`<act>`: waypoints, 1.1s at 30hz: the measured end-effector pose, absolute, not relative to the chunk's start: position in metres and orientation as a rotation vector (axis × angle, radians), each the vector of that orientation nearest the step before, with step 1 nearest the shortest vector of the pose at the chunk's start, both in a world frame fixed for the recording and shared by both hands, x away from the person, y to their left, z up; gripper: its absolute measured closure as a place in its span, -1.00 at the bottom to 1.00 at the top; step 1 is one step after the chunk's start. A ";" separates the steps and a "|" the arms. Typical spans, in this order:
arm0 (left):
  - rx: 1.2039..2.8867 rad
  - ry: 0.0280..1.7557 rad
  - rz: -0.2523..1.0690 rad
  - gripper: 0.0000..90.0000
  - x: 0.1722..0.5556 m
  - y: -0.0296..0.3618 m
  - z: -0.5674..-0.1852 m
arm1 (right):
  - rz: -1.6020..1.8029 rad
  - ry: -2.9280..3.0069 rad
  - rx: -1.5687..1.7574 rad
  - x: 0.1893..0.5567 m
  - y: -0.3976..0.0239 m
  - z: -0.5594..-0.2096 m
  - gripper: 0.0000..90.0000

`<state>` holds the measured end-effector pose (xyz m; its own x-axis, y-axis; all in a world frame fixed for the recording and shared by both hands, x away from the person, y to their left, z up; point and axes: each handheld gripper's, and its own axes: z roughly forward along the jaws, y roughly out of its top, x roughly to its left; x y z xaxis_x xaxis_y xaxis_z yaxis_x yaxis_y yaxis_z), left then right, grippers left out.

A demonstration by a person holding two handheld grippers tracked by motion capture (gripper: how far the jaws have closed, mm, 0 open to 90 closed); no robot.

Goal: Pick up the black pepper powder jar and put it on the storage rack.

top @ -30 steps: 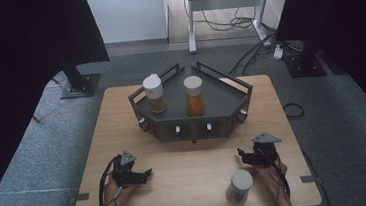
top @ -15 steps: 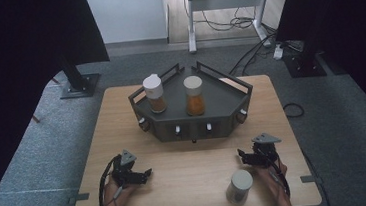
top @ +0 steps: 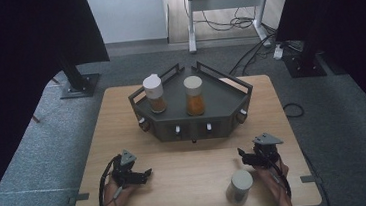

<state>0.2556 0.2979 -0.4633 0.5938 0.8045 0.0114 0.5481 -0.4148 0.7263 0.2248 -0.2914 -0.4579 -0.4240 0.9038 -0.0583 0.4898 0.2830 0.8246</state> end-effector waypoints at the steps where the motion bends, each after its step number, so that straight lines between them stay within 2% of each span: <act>1: 2.126 1.067 0.473 -0.92 0.256 0.298 -0.463 | 1.027 2.025 1.241 0.224 -0.291 -0.457 -0.68; 33: 2.125 1.066 0.474 -0.92 0.255 0.298 -0.464 | 1.079 1.963 1.220 0.205 -0.294 -0.443 -0.67</act>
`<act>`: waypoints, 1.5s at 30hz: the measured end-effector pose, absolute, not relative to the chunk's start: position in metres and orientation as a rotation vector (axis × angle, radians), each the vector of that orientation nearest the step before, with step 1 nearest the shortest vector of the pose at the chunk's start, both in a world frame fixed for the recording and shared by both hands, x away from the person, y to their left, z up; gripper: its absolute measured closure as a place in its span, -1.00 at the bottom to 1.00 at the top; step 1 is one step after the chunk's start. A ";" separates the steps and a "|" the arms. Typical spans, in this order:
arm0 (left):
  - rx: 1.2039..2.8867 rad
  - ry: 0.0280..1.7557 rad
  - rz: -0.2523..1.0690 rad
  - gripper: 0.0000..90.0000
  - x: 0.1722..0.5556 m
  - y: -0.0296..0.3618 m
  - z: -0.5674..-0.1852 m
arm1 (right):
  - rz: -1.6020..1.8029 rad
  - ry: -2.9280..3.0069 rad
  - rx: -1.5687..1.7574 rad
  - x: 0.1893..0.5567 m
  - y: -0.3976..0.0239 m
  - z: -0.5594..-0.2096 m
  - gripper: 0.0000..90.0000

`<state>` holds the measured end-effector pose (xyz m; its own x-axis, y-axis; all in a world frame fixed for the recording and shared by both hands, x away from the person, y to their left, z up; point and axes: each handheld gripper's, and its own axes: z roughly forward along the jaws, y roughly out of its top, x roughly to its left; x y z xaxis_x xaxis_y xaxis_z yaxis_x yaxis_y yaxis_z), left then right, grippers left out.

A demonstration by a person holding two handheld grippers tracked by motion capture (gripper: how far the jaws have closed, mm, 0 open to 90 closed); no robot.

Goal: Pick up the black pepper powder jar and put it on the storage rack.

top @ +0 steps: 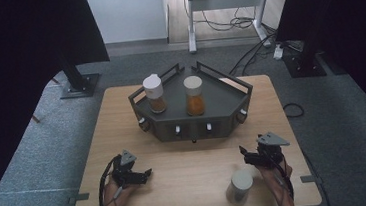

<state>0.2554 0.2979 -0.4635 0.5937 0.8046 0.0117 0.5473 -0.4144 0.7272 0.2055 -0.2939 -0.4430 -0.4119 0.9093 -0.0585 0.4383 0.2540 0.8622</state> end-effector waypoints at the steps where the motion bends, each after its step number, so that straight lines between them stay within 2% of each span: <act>1: 2.125 1.066 0.474 -0.92 0.255 0.298 -0.464 | 1.080 1.962 1.219 0.205 -0.294 -0.443 -0.67; 22: 2.125 1.066 0.474 -0.92 0.255 0.298 -0.463 | 1.111 1.944 1.201 0.191 -0.298 -0.437 -0.67; 45: 2.125 1.066 0.474 -0.92 0.255 0.298 -0.464 | 1.206 1.919 1.154 0.136 -0.314 -0.409 -0.68</act>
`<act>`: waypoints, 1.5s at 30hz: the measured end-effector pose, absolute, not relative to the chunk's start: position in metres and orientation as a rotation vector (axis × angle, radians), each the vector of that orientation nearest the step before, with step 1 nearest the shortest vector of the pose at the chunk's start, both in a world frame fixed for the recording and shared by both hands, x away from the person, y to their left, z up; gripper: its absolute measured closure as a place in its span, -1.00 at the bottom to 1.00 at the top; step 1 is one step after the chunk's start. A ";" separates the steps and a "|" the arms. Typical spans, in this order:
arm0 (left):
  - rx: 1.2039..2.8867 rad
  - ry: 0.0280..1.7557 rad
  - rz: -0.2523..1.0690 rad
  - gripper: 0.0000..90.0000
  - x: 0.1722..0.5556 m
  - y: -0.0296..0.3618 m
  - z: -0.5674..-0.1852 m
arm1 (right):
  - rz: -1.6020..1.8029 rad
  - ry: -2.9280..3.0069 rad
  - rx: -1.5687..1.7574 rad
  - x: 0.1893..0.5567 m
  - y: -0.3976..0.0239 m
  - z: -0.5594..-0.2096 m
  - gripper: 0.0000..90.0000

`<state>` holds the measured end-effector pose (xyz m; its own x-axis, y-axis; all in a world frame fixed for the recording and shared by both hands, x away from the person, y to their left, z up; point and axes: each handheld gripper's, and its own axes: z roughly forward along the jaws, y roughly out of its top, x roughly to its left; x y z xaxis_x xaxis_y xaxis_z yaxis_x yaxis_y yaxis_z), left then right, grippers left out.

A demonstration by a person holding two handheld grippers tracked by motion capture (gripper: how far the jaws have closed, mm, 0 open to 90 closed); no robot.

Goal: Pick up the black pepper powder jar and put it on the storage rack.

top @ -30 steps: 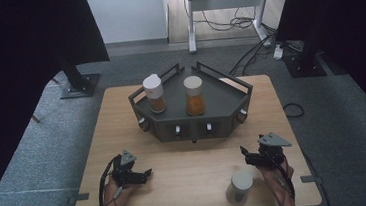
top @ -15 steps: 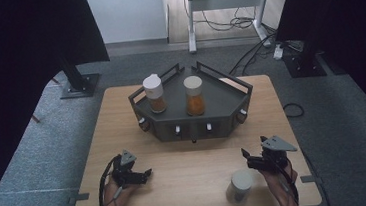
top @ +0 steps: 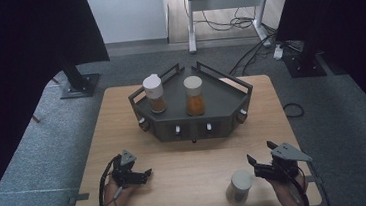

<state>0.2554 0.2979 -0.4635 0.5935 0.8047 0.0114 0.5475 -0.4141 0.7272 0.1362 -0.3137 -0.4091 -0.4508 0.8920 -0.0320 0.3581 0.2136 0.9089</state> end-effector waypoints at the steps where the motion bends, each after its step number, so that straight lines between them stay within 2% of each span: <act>1: 2.124 1.067 0.474 -0.92 0.255 0.298 -0.464 | 1.213 1.920 1.153 0.133 -0.315 -0.407 -0.68; 25: 2.124 1.070 0.474 -0.92 0.255 0.298 -0.463 | 1.352 2.009 1.040 0.071 -0.322 -0.383 -0.70; 34: 2.124 1.072 0.474 -0.92 0.255 0.297 -0.463 | 1.362 2.049 0.985 0.068 -0.310 -0.385 -0.77; 45: 2.123 1.071 0.476 -0.92 0.255 0.297 -0.463 | 1.338 2.086 0.989 0.081 -0.295 -0.397 -0.78</act>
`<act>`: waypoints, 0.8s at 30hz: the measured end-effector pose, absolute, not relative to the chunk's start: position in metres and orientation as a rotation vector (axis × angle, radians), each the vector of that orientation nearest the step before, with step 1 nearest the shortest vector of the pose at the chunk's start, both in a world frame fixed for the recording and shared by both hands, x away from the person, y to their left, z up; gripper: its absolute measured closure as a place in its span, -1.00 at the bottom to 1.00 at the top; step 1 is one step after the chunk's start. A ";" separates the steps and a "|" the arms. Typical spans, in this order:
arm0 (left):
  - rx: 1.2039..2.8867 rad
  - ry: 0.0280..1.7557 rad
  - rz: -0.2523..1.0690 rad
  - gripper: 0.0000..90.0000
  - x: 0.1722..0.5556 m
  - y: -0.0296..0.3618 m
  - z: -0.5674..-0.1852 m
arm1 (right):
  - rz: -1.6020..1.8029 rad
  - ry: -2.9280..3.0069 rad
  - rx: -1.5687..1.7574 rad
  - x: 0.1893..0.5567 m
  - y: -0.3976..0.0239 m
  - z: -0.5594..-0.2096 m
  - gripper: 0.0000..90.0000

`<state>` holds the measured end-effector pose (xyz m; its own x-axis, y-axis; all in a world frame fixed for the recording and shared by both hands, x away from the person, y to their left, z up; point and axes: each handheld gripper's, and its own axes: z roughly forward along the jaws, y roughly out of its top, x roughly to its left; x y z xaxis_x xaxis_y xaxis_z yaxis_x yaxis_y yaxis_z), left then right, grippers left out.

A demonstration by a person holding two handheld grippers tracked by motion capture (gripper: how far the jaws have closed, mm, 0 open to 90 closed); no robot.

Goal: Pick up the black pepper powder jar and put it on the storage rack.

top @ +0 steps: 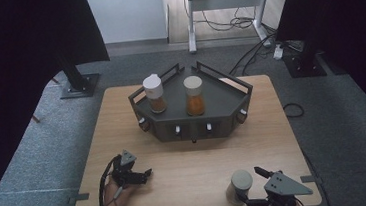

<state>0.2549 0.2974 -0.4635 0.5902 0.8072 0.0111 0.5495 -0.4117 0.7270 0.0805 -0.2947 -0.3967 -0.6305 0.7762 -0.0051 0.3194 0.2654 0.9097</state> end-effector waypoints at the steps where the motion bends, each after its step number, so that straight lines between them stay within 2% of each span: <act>1: 2.123 1.071 0.476 -0.92 0.255 0.297 -0.463 | 1.340 2.090 0.992 0.082 -0.294 -0.398 -0.78; 14: 2.122 1.071 0.475 -0.92 0.255 0.297 -0.464 | 1.311 2.113 1.018 0.101 -0.280 -0.409 -0.73; 19: 2.122 1.071 0.475 -0.92 0.255 0.297 -0.464 | 1.293 2.120 1.013 0.105 -0.276 -0.413 -0.57; 24: 2.123 1.071 0.476 -0.92 0.255 0.297 -0.464 | 1.299 2.132 1.030 0.108 -0.278 -0.417 -0.31</act>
